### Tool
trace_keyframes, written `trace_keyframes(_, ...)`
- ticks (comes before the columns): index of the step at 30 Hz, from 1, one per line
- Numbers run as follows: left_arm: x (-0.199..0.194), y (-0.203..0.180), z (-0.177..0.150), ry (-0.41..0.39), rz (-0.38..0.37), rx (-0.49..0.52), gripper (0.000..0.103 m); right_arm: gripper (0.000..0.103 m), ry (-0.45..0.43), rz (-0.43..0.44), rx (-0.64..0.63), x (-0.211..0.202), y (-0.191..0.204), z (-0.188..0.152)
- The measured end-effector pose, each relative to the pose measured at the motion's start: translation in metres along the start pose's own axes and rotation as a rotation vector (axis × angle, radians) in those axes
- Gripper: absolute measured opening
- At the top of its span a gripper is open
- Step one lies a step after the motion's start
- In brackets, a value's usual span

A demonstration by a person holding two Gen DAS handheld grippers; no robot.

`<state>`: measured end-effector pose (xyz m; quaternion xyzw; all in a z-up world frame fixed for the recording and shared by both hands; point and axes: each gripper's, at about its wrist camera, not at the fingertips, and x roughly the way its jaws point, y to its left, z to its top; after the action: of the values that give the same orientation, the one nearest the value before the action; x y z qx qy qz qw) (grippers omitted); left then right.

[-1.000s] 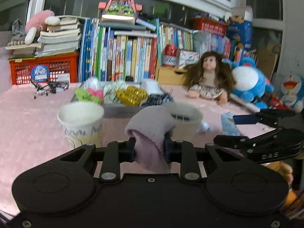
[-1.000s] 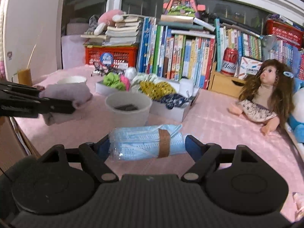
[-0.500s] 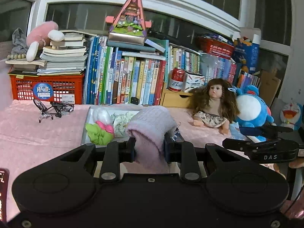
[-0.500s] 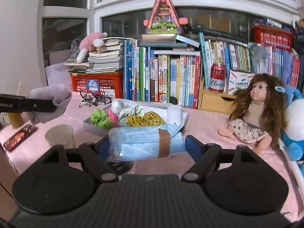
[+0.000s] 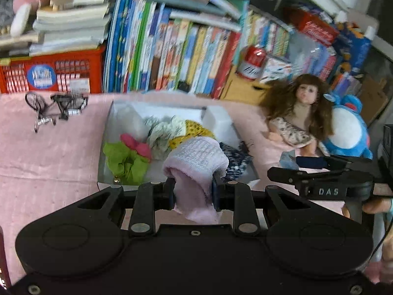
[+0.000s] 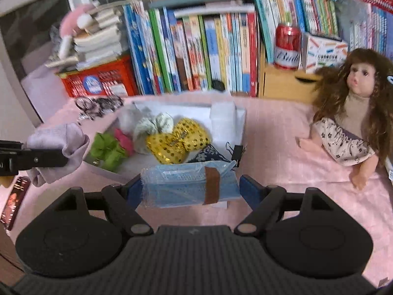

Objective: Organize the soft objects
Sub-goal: 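Carry pink cloth with left tool while right tool carries blue packet over tray, then lower pink cloth into tray, open left tool while right tool releases packet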

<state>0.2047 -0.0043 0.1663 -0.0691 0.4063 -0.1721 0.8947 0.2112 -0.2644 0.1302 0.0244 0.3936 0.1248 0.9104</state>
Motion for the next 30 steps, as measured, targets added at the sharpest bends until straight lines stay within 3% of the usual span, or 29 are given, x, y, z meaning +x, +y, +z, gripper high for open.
trace_keyframes(14,0.108,0.035,0.028,0.251,0.075,-0.095,0.025,0.085,0.169,-0.061,-0.076,0.077,0.019,0.016)
trace_keyframes(21,0.144,0.048,0.031,0.305,0.098,-0.134,0.026,0.084,0.225,-0.089,-0.102,0.107,0.026,0.023)
trace_keyframes(30,0.159,0.065,0.041,0.273,0.126,-0.163,0.026,0.084,0.213,-0.094,-0.094,0.133,0.028,0.034)
